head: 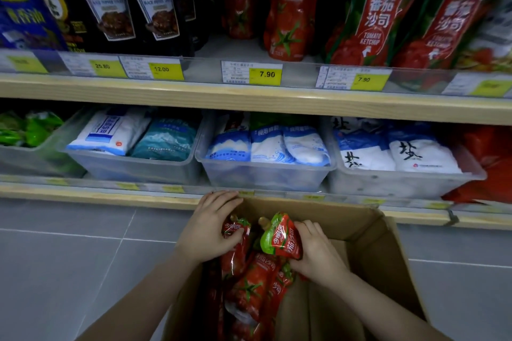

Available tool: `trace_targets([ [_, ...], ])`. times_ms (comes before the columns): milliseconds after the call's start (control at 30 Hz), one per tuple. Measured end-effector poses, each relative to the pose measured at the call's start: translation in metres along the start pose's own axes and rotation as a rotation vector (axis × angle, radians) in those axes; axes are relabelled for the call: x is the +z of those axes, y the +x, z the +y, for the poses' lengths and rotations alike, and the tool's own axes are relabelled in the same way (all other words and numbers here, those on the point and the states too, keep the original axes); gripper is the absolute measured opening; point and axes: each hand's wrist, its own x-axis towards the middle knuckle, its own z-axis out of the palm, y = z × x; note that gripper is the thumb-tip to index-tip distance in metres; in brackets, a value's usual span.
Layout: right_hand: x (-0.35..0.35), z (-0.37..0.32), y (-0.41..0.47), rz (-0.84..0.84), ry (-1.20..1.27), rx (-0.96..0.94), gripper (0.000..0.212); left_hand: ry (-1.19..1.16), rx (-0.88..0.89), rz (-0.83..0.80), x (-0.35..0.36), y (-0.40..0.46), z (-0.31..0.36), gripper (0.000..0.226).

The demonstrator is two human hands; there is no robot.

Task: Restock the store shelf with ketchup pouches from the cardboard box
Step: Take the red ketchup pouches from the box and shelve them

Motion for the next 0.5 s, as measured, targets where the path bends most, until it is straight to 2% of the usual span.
trace_targets([
  [133,-0.042,-0.024,0.001,0.125,0.175,0.049,0.065,0.053,0.033,-0.059,-0.008,-0.002,0.008,0.071],
  [233,-0.09,-0.048,0.007,0.182,0.293,0.034,0.057,0.085,0.098,-0.217,-0.032,0.021,0.034,0.083],
  [300,-0.128,-0.069,0.012,0.226,0.31,-0.021,0.053,-0.004,0.074,-0.305,-0.062,0.051,0.059,0.086],
  [367,-0.168,-0.09,0.02,0.29,0.3,-0.078,0.05,-0.095,0.005,-0.317,-0.098,0.085,0.081,0.085],
  [433,-0.206,-0.111,0.03,0.363,0.319,-0.087,0.051,-0.171,-0.019,-0.346,-0.13,0.113,0.096,0.079],
  [500,-0.235,-0.127,0.039,0.432,0.367,-0.092,0.054,-0.343,-0.004,-0.368,-0.151,0.132,0.104,0.067],
])
